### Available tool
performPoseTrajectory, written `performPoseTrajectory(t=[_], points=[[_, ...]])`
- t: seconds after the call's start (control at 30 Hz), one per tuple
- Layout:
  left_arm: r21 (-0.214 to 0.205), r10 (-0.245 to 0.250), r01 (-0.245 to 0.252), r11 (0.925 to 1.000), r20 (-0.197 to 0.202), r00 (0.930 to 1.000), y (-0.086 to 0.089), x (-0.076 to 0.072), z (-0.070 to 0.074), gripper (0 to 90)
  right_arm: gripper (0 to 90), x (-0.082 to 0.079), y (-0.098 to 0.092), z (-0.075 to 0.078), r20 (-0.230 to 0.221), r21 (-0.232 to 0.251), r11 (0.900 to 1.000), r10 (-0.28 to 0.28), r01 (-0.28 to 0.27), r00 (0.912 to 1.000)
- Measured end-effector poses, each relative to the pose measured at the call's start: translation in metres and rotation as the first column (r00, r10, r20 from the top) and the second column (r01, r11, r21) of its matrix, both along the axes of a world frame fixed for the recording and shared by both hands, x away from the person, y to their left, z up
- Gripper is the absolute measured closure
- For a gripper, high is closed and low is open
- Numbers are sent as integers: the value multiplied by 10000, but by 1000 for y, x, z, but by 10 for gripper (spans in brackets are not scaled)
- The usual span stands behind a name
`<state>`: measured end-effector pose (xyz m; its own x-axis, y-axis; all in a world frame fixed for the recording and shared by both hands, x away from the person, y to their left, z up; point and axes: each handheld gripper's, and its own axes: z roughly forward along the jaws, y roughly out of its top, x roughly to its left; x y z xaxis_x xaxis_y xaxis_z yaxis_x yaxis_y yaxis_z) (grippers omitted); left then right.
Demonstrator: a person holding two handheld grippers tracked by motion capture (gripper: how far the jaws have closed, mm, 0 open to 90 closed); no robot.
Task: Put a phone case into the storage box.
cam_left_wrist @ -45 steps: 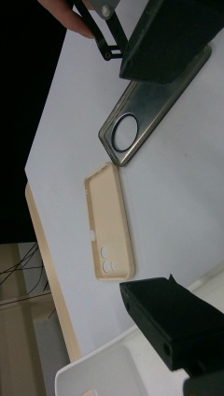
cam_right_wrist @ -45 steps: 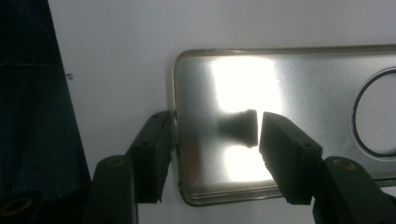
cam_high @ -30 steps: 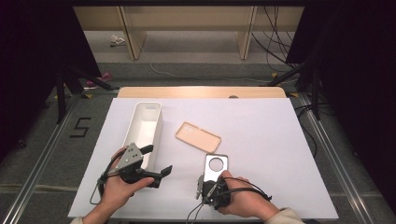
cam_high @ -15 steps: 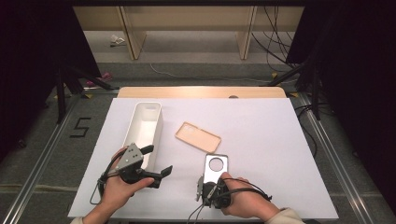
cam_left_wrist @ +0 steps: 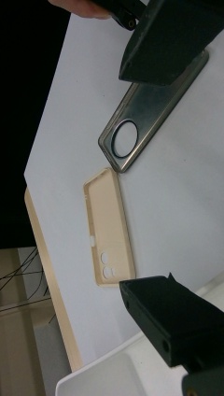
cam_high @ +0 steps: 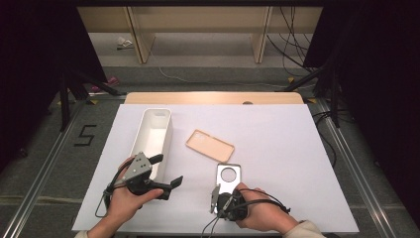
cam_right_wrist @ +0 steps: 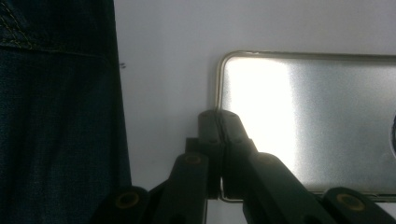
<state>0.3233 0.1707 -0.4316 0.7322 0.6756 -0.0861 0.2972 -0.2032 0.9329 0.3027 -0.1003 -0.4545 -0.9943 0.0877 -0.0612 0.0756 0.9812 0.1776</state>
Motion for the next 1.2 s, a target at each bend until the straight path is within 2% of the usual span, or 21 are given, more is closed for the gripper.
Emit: performPoseTrajectory(t=[0.13, 0.2, 0.23, 0.3, 0.4, 0.43, 0.5, 0.57, 0.6, 0.67, 0.77, 0.8, 0.93, 0.97, 1.0, 1.03, 1.07, 1.1, 1.2], points=[[-15, -6, 6, 10000, 0, 10000, 0, 0, 0, 16, 889, 1, -5, 3, -51, 362, 9993, -68, 70, 10000], [-37, 6, -6, 10000, 3, 10000, 0, 0, 0, 19, 889, 1, -9, 7, -135, 662, 9974, -264, 272, 9996], [-52, 19, -19, 10000, -3, 10000, 0, 0, 0, 19, 890, 2, -14, 11, -118, 1044, 9938, -364, 375, 9993], [-59, 16, -17, 10000, -22, 10000, 0, 0, 0, 19, 890, 3, -16, 12, -142, 1188, 9920, -413, 427, 9990], [-50, -4, 4, 10000, -27, 10000, 0, 0, 0, 20, 889, 5, -24, 19, -356, 1744, 9812, -781, 832, 9963], [-54, 1, -1, 10000, -28, 10000, 0, 0, 0, 22, 889, 7, -29, 22, -438, 2111, 9727, -889, 962, 9951], [-56, 15, -15, 10000, -39, 10000, 0, 0, 0, 23, 889, 9, -32, 25, -484, 2495, 9634, -883, 976, 9949], [-55, 24, -24, 10000, -52, 10000, 0, 0, -1, 24, 889, 9, -34, 26, -462, 2594, 9602, -949, 1037, 9944], [-59, 27, -27, 10000, -56, 10000, 0, 0, -1, 25, 890, 10, -37, 29, -541, 2860, 9517, -1007, 1120, 9935], [-72, 23, -23, 10000, -62, 10000, 0, 0, -1, 27, 890, 11, -39, 32, -569, 3107, 9427, -1090, 1214, 9924], [-48, 7, -7, 10000, -73, 10000, 0, 0, -1, 30, 890, 12, -42, 35, -523, 3396, 9321, -1147, 1256, 9920], [-48, 7, -7, 10000, -73, 10000, 0, 0, -1, 32, 890, 12, -42, 35, -523, 3396, 9321, -1147, 1256, 9920], [-9, -29, 29, 10000, -124, 9999, -1, 1, -2, 38, 890, 12, -43, 38, -364, 3672, 9218, -1190, 1240, 9922], [11, -66, 66, 10000, -154, 9999, -2, 1, -3, 40, 890, 13, -43, 39, -266, 3821, 9166, -1160, 1173, 9929], [11, -66, 66, 10000, -154, 9999, -2, 1, -3, 42, 890, 13, -43, 39, -266, 3821, 9166, -1160, 1173, 9929], [6, -100, 100, 9999, -166, 9998, -3, 2, -3, 44, 890, 13, -43, 40, -131, 4008, 9096, -1134, 1091, 9935], [6, -100, 100, 9999, -166, 9998, -3, 2, -3, 46, 890, 13, -43, 40, -131, 4008, 9096, -1134, 1091, 9935], [-6, -140, 140, 9999, -212, 9997, -4, 2, -4, 50, 890, 14, -43, 42, -57, 4222, 9009, -1087, 1010, 9941], [4, -187, 187, 9998, -287, 9994, -5, 2, -5, 56, 890, 15, -43, 43, 8, 4373, 8942, -1069, 958, 9943]])
